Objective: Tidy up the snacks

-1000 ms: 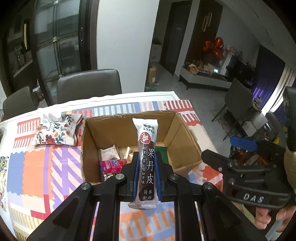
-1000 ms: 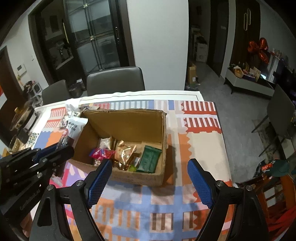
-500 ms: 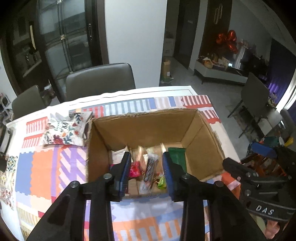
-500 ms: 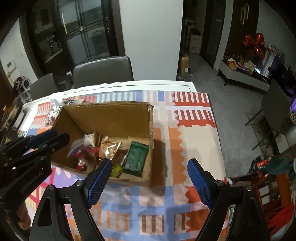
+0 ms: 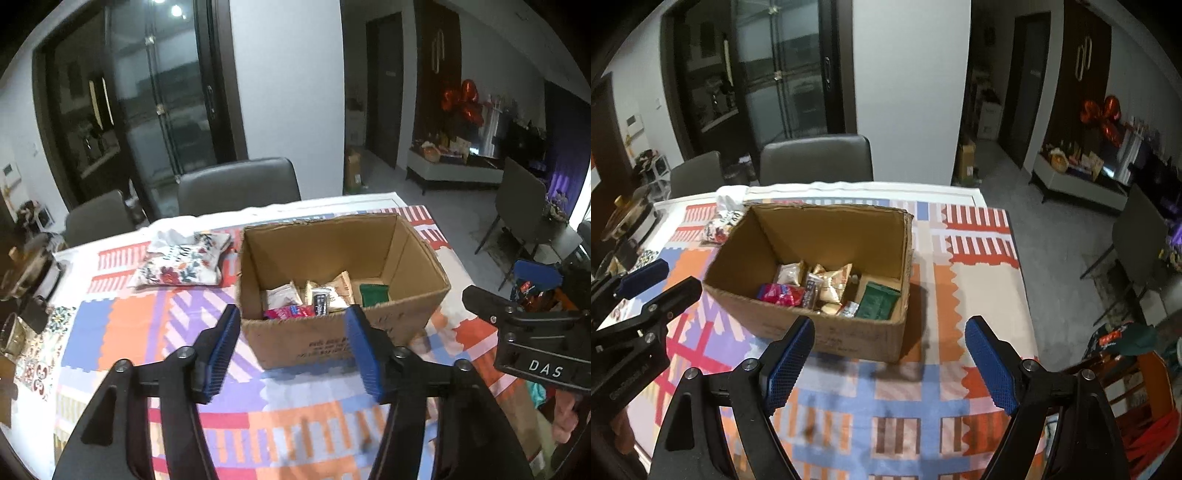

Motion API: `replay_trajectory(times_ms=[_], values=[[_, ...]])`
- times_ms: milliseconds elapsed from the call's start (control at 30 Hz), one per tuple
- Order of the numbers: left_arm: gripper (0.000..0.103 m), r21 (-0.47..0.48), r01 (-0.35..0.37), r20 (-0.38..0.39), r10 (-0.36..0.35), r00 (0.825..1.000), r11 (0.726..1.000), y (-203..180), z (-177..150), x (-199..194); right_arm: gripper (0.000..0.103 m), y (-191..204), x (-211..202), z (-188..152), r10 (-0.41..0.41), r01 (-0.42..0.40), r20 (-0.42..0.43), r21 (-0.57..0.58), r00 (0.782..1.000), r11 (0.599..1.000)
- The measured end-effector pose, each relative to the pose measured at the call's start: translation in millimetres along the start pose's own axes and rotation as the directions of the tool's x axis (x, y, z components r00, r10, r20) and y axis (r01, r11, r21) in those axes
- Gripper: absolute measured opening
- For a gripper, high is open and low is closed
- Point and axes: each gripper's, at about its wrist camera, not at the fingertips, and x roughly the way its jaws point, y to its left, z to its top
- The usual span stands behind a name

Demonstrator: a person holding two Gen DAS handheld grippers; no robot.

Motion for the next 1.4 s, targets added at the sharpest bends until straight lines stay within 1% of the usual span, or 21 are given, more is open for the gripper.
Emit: replay_trajectory(times_ms=[133, 167, 233, 367, 467, 600, 667, 767, 867, 933, 1067, 1167, 1333, 1400], values=[[0.069, -0.001, -0.004, 0.06, 0.004, 0.998, 1.0, -1, -16, -28, 0.085, 4, -20, -14, 0.023, -0.023, 0.052, 0.001, 0.998, 1.0], [0.072, -0.002, -0.004, 0.077, 0.004, 0.997, 1.0, -1, -20, -35, 0.089, 5, -25, -19, 0.032, -0.032, 0.064, 0.001, 0.997, 0.999], [0.078, -0.001, -0.013, 0.105, 0.013, 0.994, 1.0, -2, -27, -46, 0.092, 5, -35, -27, 0.046, -0.047, 0.092, 0.009, 0.995, 0.999], [0.087, -0.005, -0.015, 0.154, 0.015, 0.988, 1.0, -1, -41, -68, 0.092, 8, -55, -47, 0.05, -0.051, 0.149, 0.001, 0.988, 0.999], [0.09, -0.022, -0.007, 0.178, 0.011, 0.984, 1.0, 1, -50, -80, 0.094, 10, -67, -60, 0.061, -0.062, 0.187, 0.001, 0.98, 0.998], [0.094, -0.032, -0.036, 0.216, 0.042, 0.975, 0.999, 1, -63, -94, 0.096, 9, -83, -74, 0.056, -0.058, 0.248, 0.002, 0.967, 0.998], [0.098, -0.036, -0.051, 0.228, 0.058, 0.972, 0.998, 1, -68, -99, 0.098, 10, -90, -82, 0.051, -0.053, 0.273, 0.001, 0.961, 0.999], [0.1, -0.042, -0.075, 0.244, 0.083, 0.966, 0.996, 1, -76, -107, 0.099, 12, -100, -89, 0.041, -0.044, 0.308, 0.002, 0.95, 0.999], [0.102, -0.056, -0.067, 0.252, 0.079, 0.964, 0.996, 2, -82, -115, 0.1, 13, -108, -98, 0.035, -0.039, 0.329, 0.005, 0.944, 0.999], [0.102, -0.058, -0.056, 0.256, 0.069, 0.964, 0.997, 1, -87, -121, 0.1, 13, -112, -103, 0.037, -0.045, 0.333, 0.016, 0.942, 0.999], [0.103, -0.053, -0.065, 0.28, 0.078, 0.957, 0.996, -2, -93, -132, 0.1, 10, -117, -114, 0.036, -0.047, 0.337, 0.024, 0.941, 0.999], [0.103, -0.052, -0.063, 0.291, 0.076, 0.954, 0.997, -3, -95, -138, 0.1, 10, -120, -118, 0.042, -0.051, 0.339, 0.016, 0.94, 0.999], [0.103, -0.05, -0.073, 0.302, 0.084, 0.949, 0.996, -3, -99, -144, 0.1, 11, -127, -122, 0.025, -0.029, 0.356, 0.007, 0.934, 1.0], [0.103, -0.049, -0.073, 0.303, 0.084, 0.949, 0.996, -3, -100, -145, 0.1, 11, -129, -123, 0.03, -0.033, 0.36, 0.004, 0.933, 0.999]])
